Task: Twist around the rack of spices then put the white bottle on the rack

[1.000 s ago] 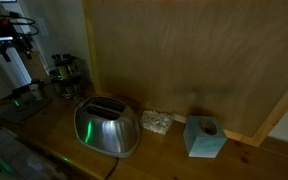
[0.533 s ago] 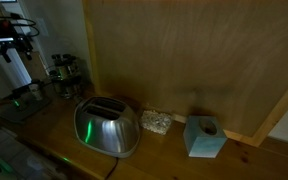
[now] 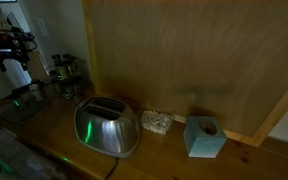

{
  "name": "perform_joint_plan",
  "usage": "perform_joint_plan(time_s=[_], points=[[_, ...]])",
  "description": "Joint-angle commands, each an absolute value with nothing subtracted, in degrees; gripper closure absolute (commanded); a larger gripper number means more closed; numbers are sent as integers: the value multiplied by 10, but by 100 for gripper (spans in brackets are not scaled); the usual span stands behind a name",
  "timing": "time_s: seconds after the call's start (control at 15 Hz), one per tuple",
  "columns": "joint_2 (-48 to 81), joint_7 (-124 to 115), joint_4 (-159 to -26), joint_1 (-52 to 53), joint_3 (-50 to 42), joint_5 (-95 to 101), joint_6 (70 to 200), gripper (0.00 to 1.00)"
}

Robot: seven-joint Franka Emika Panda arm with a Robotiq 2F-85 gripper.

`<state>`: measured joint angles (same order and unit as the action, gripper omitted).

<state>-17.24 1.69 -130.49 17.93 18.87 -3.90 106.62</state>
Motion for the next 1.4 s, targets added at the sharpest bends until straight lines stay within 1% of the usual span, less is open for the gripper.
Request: perform_joint_plan(time_s=[0.0, 0.2, 0.33, 0.67, 1.07, 1.13, 1.2, 1.33], points=[[-160, 23, -1351, 191, 188, -60, 1141, 0], [-143, 10, -1387, 189, 186, -59, 1221, 0], [-132, 4, -1401, 187, 183, -59, 1252, 0], [-121, -10, -1414, 181, 173, -63, 1258, 0], [-102, -6, -1411, 179, 166, -66, 1307, 0], [-97, -7, -1410, 179, 165, -64, 1310, 10], [-92, -7, -1410, 179, 165, -65, 1313, 26], [-86, -11, -1410, 177, 164, -61, 1314, 41]])
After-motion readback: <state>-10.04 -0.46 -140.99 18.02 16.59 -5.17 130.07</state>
